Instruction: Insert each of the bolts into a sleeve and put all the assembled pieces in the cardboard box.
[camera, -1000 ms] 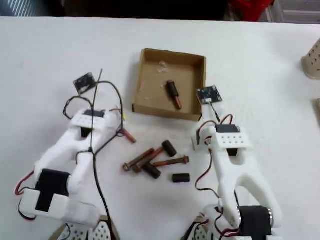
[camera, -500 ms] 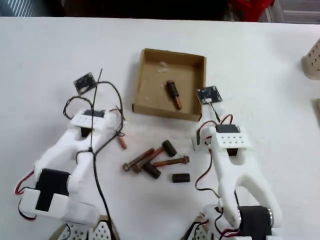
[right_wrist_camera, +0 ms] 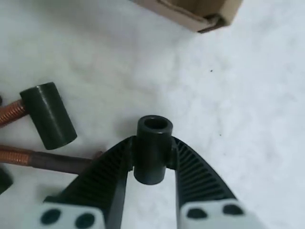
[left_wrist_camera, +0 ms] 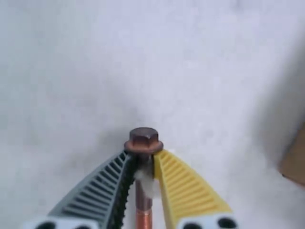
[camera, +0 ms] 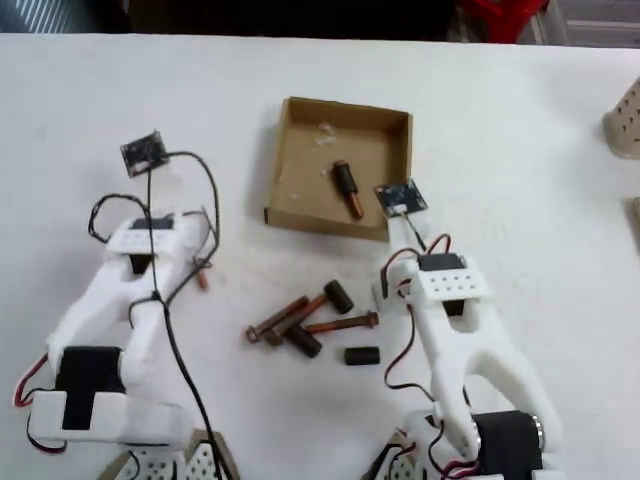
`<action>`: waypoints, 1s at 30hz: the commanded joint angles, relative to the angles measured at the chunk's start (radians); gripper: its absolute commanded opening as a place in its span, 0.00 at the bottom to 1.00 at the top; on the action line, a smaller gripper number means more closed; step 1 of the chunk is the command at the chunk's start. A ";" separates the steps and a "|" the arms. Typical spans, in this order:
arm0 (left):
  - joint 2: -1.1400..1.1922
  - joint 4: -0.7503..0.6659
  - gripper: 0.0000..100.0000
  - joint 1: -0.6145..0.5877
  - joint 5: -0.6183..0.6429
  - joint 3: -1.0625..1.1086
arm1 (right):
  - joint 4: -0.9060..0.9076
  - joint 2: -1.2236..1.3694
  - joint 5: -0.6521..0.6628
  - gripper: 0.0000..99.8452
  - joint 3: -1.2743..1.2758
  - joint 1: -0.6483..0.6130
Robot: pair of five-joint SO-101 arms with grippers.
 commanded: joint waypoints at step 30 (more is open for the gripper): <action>-0.061 -0.384 0.02 -0.007 -0.115 0.135 | -1.006 -0.383 -0.273 0.02 0.480 -0.165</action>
